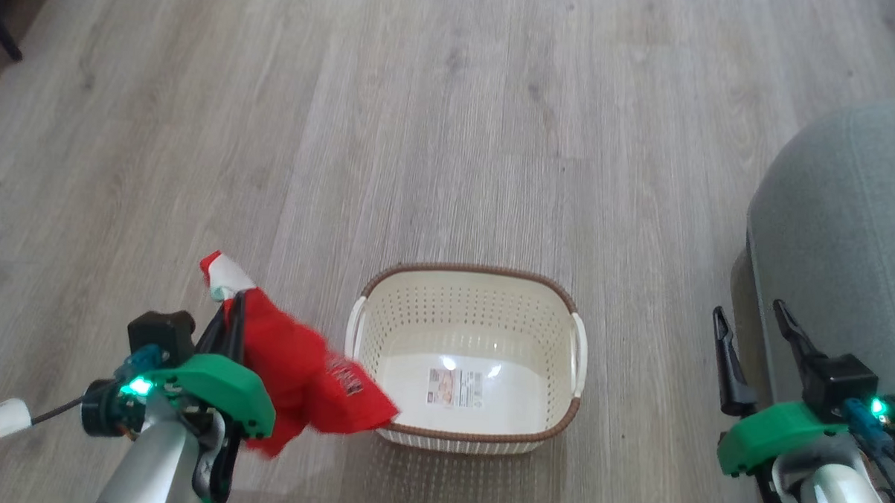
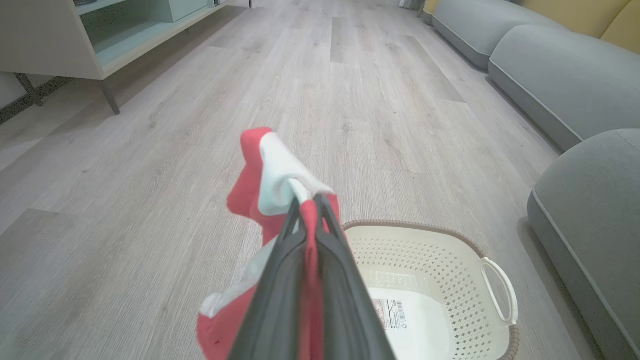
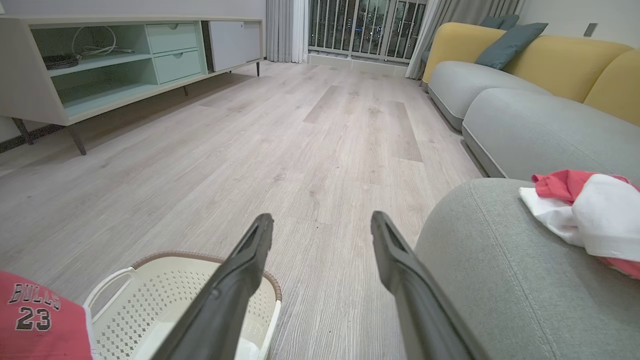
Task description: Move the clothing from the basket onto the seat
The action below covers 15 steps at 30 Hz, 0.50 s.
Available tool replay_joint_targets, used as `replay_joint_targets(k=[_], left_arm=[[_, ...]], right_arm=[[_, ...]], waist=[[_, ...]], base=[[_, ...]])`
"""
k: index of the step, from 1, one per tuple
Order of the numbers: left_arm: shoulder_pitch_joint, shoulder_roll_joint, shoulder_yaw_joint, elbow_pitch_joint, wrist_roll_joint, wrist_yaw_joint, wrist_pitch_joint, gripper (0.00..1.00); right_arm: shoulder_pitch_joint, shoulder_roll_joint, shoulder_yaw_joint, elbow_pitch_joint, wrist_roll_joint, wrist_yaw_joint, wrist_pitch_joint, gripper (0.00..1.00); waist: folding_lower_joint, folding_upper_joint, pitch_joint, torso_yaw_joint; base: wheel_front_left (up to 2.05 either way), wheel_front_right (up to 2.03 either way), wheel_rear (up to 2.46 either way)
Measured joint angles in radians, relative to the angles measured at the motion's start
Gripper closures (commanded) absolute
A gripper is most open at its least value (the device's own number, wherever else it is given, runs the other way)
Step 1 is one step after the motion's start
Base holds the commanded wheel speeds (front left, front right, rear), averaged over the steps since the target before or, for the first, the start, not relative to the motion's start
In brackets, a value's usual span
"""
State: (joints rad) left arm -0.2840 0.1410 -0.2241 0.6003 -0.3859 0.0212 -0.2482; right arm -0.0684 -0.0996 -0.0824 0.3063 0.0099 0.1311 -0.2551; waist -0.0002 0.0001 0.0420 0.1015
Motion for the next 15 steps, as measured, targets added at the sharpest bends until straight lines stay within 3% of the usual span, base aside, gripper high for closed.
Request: replay_joint_targets(k=[15], left_arm=[[0.007,0.0,-0.001,-0.021,0.007,0.01,0.0,1.0]], right_arm=[[0.004,-0.006,0.024,0.013,0.009,0.0,0.0,0.0]], waist=[[0.0,0.0,-0.037,-0.008]], base=[[0.0,0.0,0.0]])
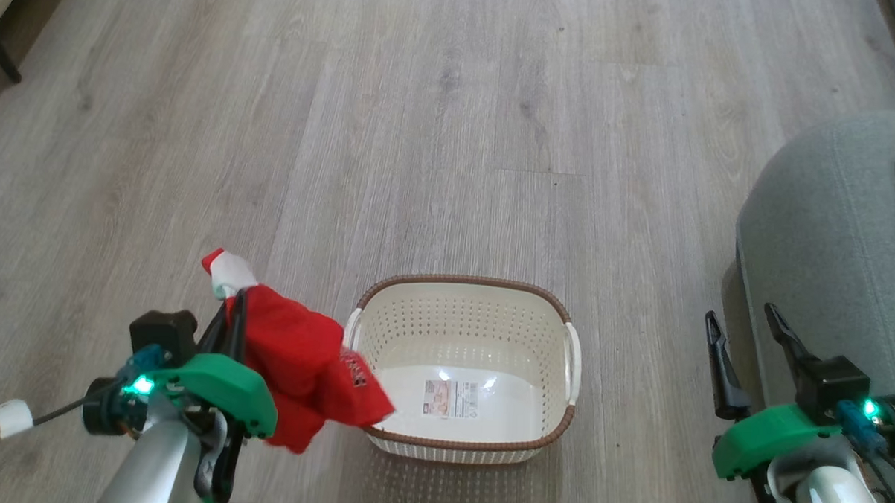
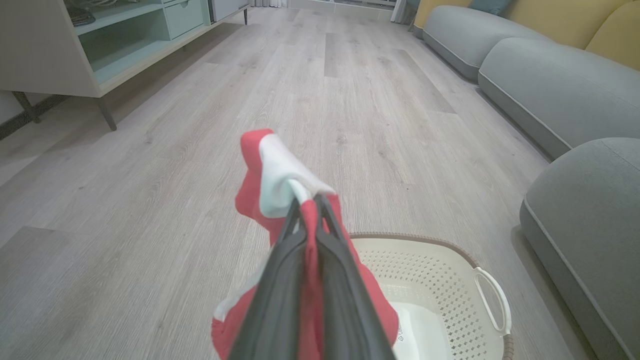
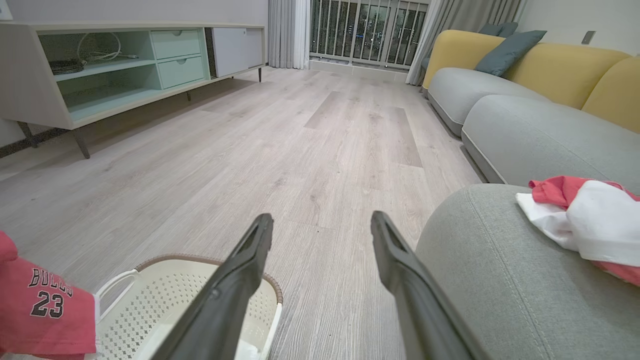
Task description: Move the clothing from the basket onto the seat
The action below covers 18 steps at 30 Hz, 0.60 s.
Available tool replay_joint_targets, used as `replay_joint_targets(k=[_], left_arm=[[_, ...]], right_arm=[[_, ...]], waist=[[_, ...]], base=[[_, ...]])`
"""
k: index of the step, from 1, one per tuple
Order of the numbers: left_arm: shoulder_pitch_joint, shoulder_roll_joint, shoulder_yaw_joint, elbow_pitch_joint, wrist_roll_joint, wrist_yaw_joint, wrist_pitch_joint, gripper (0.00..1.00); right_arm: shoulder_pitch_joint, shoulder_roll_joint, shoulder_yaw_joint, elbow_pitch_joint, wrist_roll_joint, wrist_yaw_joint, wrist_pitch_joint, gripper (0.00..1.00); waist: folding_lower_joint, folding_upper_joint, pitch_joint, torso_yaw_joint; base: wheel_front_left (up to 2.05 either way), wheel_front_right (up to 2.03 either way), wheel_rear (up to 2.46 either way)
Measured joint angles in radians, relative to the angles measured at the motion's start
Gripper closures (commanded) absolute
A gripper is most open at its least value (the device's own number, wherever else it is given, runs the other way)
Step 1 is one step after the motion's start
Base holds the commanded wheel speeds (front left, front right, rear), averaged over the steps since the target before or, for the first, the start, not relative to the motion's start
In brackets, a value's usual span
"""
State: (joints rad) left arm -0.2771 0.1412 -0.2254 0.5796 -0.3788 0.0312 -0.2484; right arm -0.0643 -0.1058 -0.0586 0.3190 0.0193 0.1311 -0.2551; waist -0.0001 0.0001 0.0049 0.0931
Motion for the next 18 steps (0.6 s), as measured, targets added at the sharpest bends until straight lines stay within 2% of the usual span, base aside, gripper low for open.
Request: replay_joint_targets(k=[5,8,12,16,18], left_arm=[[0.009,-0.001,-0.002,0.0,0.0,0.004,0.0,1.0],[0.009,-0.003,-0.012,-0.014,-0.001,0.0,0.001,1.0],[0.003,-0.02,-0.056,-0.072,-0.001,-0.038,0.011,1.0],[-0.028,-0.044,-0.122,-0.162,0.001,-0.067,0.057,1.0],[-0.047,-0.055,-0.16,-0.208,0.002,-0.077,0.084,1.0]], right_arm=[[0.0,-0.005,0.016,0.0,0.0,0.0,0.0,0.0],[-0.002,-0.018,0.09,-0.004,0.0,0.0,0.0,0.0],[-0.038,-0.026,0.281,-0.004,0.026,0.0,0.0,0.0],[-0.148,-0.034,0.518,0.035,0.083,0.0,0.0,0.0],[-0.206,-0.036,0.598,0.056,0.117,0.0,0.0,0.0]], waist=[[0.0,0.0,-0.004,-0.005],[0.0,0.0,-0.005,-0.007],[0.0001,0.0,-0.004,-0.013],[0.0001,0.0,-0.005,-0.013],[0.0002,0.0,-0.005,-0.009]], base=[[0.0,0.0,0.0],[0.0,0.0,0.0],[0.0,0.0,0.0],[0.0,0.0,0.0],[0.0,0.0,0.0]])
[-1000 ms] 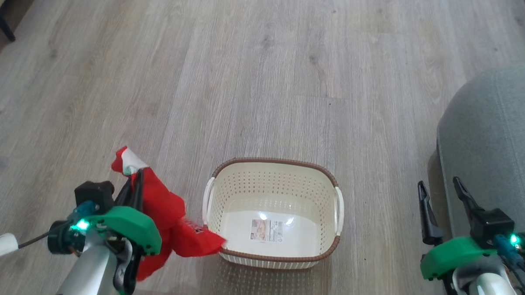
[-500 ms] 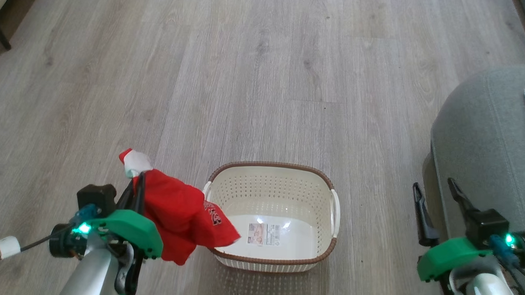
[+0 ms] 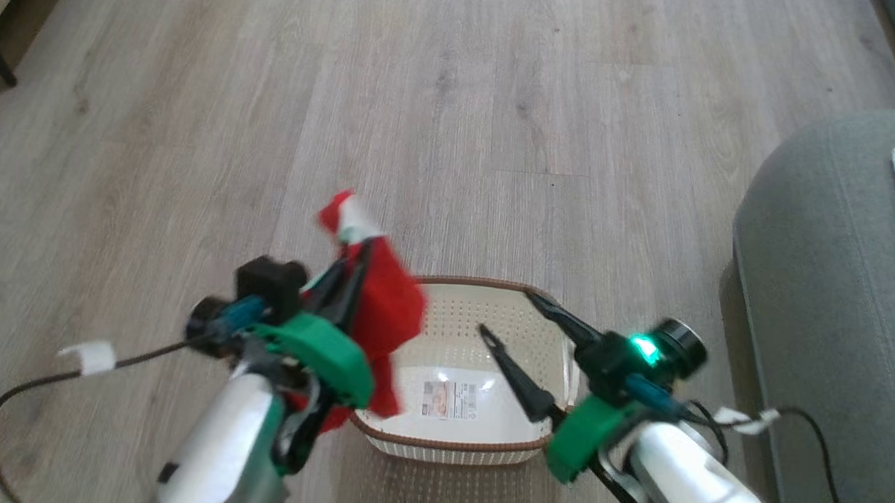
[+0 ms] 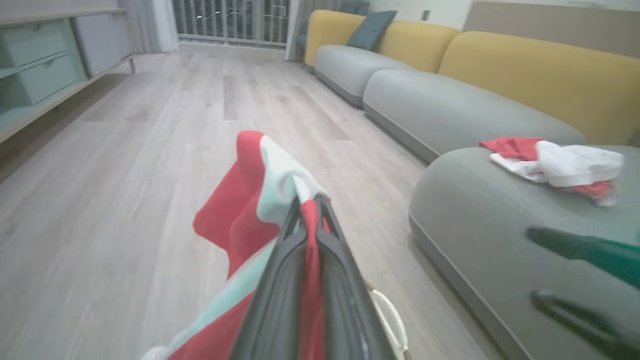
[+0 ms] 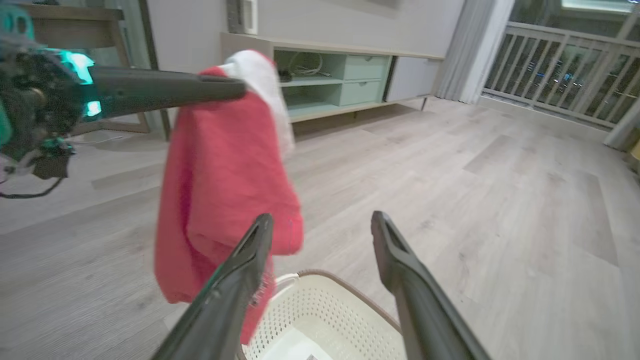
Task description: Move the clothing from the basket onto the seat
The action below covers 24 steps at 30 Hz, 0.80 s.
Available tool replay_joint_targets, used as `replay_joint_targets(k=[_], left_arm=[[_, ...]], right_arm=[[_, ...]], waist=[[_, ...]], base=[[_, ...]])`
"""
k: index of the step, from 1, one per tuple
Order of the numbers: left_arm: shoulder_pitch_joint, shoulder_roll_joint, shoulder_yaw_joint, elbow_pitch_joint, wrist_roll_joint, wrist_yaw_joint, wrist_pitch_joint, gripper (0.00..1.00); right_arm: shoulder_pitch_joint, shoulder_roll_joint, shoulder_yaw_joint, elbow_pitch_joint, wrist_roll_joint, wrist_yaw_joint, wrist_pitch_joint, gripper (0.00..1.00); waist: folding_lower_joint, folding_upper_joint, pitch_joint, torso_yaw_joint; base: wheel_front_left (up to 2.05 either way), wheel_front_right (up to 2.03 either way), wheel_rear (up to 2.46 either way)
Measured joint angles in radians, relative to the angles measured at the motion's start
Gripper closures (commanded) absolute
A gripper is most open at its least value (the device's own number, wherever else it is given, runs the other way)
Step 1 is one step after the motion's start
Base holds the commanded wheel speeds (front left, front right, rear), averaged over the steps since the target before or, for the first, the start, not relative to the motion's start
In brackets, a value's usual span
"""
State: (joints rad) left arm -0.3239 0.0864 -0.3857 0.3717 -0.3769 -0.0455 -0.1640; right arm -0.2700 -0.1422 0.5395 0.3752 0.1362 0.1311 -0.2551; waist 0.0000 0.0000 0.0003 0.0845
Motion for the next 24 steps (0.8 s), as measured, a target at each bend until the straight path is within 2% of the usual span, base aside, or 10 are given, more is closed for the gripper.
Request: replay_joint_targets(k=[4,11,12,13,14,18,21,22,23,24], left_arm=[[-0.015,-0.016,-0.075,-0.088,0.001,-0.023,0.05,1.0],[-0.014,-0.021,-0.216,-0.223,-0.004,-0.058,0.121,1.0],[-0.014,-0.021,-0.231,-0.235,-0.012,-0.059,0.128,1.0],[-0.013,-0.021,-0.239,-0.245,-0.021,-0.064,0.132,1.0],[-0.013,-0.021,-0.243,-0.252,-0.023,-0.065,0.134,1.0],[-0.012,-0.017,-0.245,-0.257,-0.028,-0.064,0.138,0.99],[-0.011,-0.012,-0.239,-0.255,-0.027,-0.056,0.124,0.45],[-0.01,-0.01,-0.231,-0.254,-0.027,-0.051,0.116,0.14],[-0.009,-0.008,-0.226,-0.253,-0.027,-0.047,0.109,0.0],[-0.009,-0.003,-0.224,-0.249,-0.027,-0.046,0.106,0.0]], right_arm=[[-0.089,-0.009,0.089,0.035,0.043,0.0,0.0,0.0],[-0.163,-0.02,0.111,0.073,0.068,0.0,0.0,0.0],[-0.168,-0.02,0.119,0.083,0.075,0.0,0.0,0.2],[-0.17,-0.02,0.127,0.09,0.084,0.0,0.0,0.67],[-0.17,-0.02,0.133,0.095,0.093,0.0,0.0,1.0],[-0.171,-0.02,0.165,0.108,0.144,0.0,0.0,1.0],[-0.174,-0.022,0.166,0.109,0.155,0.0,0.0,1.0],[-0.175,-0.025,0.165,0.108,0.156,0.0,0.0,1.0],[-0.179,-0.028,0.161,0.106,0.157,0.0,0.0,1.0],[-0.185,-0.034,0.153,0.102,0.157,0.0,0.0,1.0]], waist=[[0.0,0.0,0.001,0.014],[0.0,0.0,0.01,0.037],[0.0,0.0,0.01,0.04],[0.0,0.0,0.011,0.042],[0.0,0.0,0.013,0.042],[0.0,0.0,0.02,0.038],[0.0001,0.0,0.028,0.025],[0.0,0.0,0.03,0.018],[0.0,0.0,0.033,0.011],[0.0,0.0,0.038,0.002]], base=[[0.0,0.0,0.0],[0.0,0.0,0.0],[0.0,0.0,0.0],[0.0,0.0,0.0],[0.0,0.0,0.0],[0.0,0.0,0.0],[0.0,0.0,0.0],[0.0,0.0,0.0],[0.0,0.0,0.0],[0.0,0.0,0.0]])
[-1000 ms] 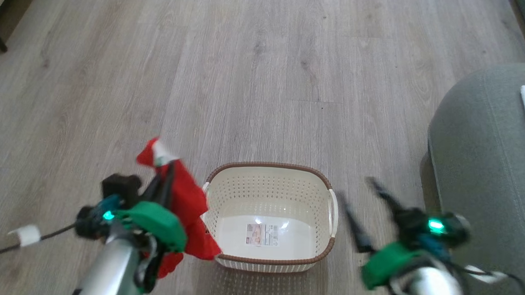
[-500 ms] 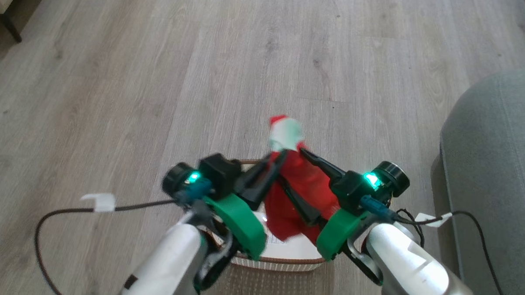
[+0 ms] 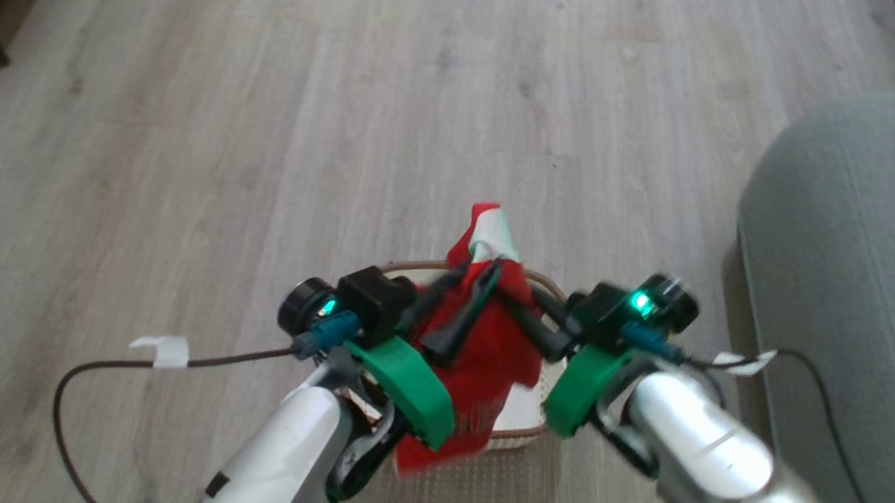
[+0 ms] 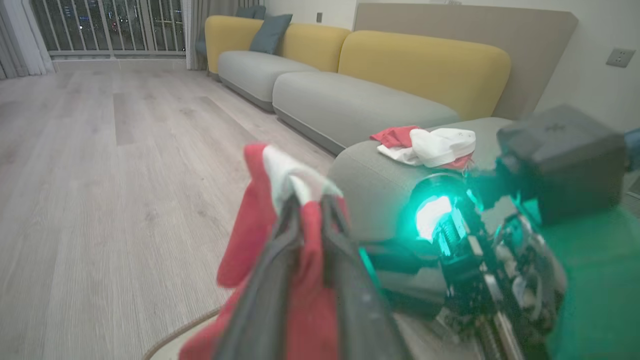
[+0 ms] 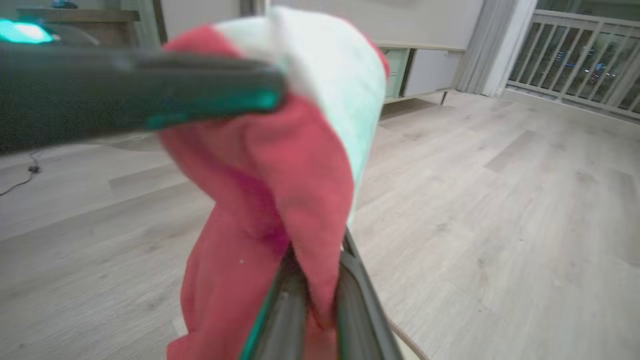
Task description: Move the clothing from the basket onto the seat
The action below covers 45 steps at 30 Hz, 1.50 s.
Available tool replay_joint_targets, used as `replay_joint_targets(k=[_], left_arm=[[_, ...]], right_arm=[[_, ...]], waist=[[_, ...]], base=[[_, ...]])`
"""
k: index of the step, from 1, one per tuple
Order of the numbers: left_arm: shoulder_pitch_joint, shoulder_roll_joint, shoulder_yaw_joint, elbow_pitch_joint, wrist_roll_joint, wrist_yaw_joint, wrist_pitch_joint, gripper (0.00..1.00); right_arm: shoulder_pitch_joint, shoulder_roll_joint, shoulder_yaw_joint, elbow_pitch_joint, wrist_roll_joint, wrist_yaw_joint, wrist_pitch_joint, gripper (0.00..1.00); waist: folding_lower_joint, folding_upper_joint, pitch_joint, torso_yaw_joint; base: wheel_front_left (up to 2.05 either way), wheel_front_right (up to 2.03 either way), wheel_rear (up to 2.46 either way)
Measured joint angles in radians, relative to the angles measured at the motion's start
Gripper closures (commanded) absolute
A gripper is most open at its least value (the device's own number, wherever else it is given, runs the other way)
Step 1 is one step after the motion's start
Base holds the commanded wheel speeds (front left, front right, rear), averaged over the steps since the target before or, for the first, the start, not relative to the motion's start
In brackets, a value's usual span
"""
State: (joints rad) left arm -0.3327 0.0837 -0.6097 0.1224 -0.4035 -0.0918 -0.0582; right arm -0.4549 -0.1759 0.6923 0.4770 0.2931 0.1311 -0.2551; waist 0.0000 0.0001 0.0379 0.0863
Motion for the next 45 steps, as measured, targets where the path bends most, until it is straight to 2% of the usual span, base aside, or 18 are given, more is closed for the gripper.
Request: replay_joint_targets(k=[5,9,18,24,30,38,41,45], left_arm=[[0.002,0.017,0.013,0.027,0.002,0.008,-0.045,0.0],[0.005,0.019,0.01,0.059,0.009,0.01,-0.085,0.0],[0.011,0.001,-0.062,0.125,0.009,-0.012,-0.148,0.0],[0.003,-0.011,-0.09,0.159,0.003,-0.02,-0.165,0.0],[-0.02,-0.011,-0.095,0.173,-0.001,-0.02,-0.172,0.0],[-0.1,0.011,-0.084,0.142,0.007,-0.019,-0.152,0.0],[-0.147,0.024,-0.067,0.119,0.01,-0.018,-0.142,0.0],[-0.191,0.053,-0.058,0.096,0.019,-0.018,-0.126,0.0]], right_arm=[[-0.044,-0.044,-0.066,-0.034,-0.006,0.0,0.0,1.0],[-0.056,-0.063,-0.116,-0.059,-0.016,0.0,0.0,1.0],[-0.052,-0.125,-0.256,-0.099,-0.044,0.0,0.0,1.0],[-0.017,-0.148,-0.357,-0.127,-0.059,0.0,0.0,1.0],[0.004,-0.148,-0.436,-0.161,-0.057,0.0,0.0,1.0],[-0.064,-0.134,-0.557,-0.197,-0.045,0.0,0.0,1.0],[-0.191,-0.139,-0.607,-0.175,-0.041,0.0,0.0,1.0],[-0.435,-0.166,-0.696,-0.085,-0.036,0.0,0.013,1.0]], waist=[[0.0001,0.0,0.026,-0.066],[0.0001,0.0,0.044,-0.144],[0.0001,0.0,0.078,-0.348],[0.0001,0.0,0.096,-0.432],[0.0,0.0,0.122,-0.44],[0.0001,0.0,0.238,-0.421],[0.0002,0.0,0.311,-0.41],[0.0004,-0.0001,0.417,-0.393]], base=[[0.0,0.0,0.0],[0.0,0.0,0.0],[0.0,0.0,0.0],[0.0,0.0,0.0],[0.0,0.0,0.0],[0.0,0.0,0.0],[0.0,0.0,0.0],[0.0,0.0,0.0]])
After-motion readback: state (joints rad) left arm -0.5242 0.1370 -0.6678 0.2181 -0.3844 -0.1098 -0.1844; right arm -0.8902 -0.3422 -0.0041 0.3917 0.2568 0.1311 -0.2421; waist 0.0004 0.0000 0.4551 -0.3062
